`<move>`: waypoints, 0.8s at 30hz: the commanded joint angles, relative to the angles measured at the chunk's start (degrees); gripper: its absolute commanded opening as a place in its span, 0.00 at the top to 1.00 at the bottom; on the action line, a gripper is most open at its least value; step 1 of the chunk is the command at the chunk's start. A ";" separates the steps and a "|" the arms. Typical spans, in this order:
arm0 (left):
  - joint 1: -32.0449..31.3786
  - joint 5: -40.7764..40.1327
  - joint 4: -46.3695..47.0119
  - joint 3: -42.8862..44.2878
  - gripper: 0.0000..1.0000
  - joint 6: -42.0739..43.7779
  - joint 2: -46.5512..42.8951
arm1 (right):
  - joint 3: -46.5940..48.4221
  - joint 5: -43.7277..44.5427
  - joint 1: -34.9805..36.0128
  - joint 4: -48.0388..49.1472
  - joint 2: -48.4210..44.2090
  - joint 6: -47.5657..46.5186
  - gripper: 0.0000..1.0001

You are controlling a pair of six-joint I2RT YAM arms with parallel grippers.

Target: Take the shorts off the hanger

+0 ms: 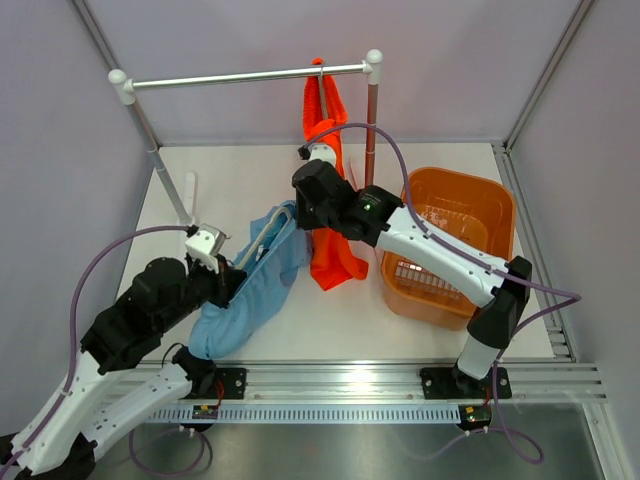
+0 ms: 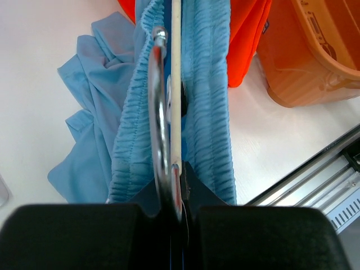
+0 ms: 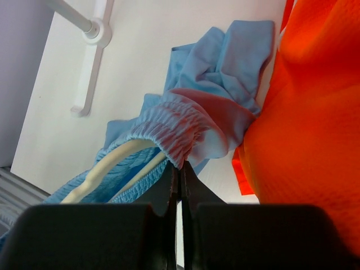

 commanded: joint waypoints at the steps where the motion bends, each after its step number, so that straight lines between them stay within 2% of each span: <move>1: -0.25 1.35 -0.77 2.66 1.00 0.73 -1.63 | 3.99 5.93 -2.51 -0.43 0.62 -2.30 1.00; 8: -0.25 1.70 2.39 3.10 1.00 0.12 -3.83 | 1.10 2.07 -2.16 1.06 1.24 -2.04 1.00; 13: -0.25 -0.41 8.44 3.89 1.00 -0.59 -5.41 | -0.84 3.90 4.25 0.81 0.54 -2.57 1.00; 24: -0.34 -6.64 21.37 3.54 1.00 -0.94 -0.06 | -7.35 5.32 17.17 3.87 -4.64 -1.86 1.00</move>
